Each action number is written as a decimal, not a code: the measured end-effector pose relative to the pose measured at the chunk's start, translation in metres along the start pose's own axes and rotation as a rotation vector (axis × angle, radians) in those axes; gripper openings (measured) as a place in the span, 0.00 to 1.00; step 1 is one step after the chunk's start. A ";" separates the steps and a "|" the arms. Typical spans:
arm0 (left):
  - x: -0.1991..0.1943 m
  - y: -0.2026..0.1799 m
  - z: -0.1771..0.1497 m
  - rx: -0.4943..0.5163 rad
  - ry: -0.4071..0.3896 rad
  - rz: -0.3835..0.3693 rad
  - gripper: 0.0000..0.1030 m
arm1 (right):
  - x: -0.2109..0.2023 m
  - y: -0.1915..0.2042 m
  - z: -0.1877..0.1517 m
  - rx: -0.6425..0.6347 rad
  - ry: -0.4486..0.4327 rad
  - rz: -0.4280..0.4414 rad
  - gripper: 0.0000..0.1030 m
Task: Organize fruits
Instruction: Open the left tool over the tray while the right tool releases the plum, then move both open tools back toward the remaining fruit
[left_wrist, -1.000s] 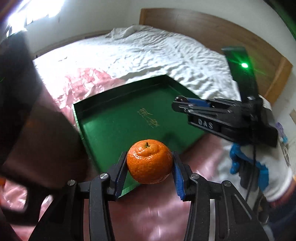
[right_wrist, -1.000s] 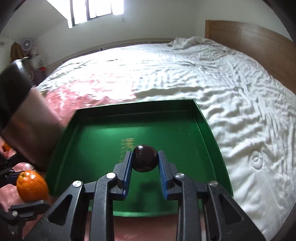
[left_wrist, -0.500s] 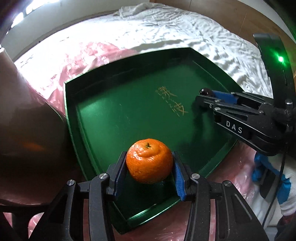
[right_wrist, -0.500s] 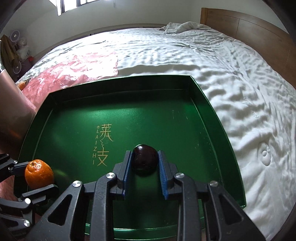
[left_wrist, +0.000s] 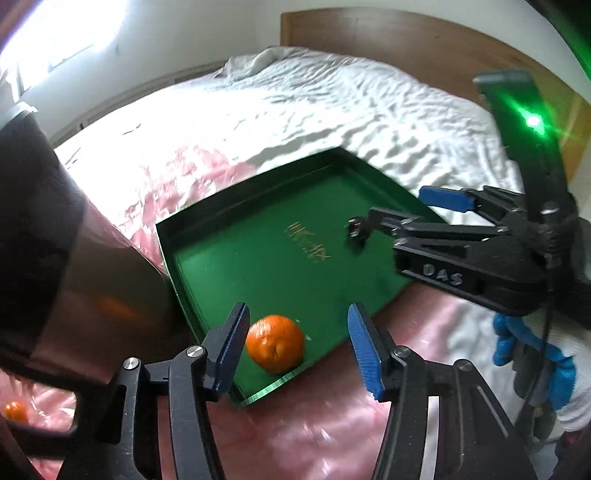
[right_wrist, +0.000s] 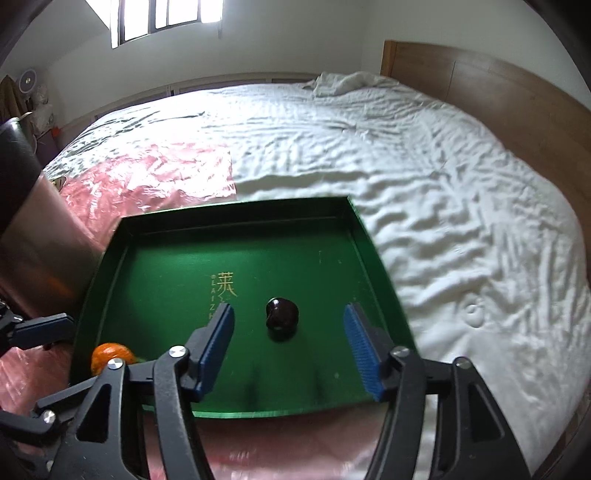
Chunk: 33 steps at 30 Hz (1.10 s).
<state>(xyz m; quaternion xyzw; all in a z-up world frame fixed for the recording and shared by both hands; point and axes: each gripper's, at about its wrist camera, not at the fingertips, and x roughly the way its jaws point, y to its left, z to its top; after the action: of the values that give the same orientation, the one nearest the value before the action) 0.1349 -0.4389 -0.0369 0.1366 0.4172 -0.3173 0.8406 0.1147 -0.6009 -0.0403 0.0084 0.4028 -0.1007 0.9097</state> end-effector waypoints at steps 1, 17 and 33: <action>-0.012 -0.002 -0.003 0.005 -0.013 -0.009 0.50 | -0.008 0.002 -0.002 0.000 -0.003 -0.002 1.00; -0.162 0.002 -0.073 0.098 -0.158 -0.010 0.62 | -0.157 0.061 -0.050 0.034 -0.199 -0.040 1.00; -0.219 0.098 -0.163 -0.044 -0.161 0.076 0.62 | -0.209 0.168 -0.106 0.004 -0.182 0.181 1.00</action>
<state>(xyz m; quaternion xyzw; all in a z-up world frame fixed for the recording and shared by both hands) -0.0007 -0.1918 0.0317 0.1079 0.3494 -0.2861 0.8857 -0.0676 -0.3893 0.0307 0.0372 0.3160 -0.0195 0.9478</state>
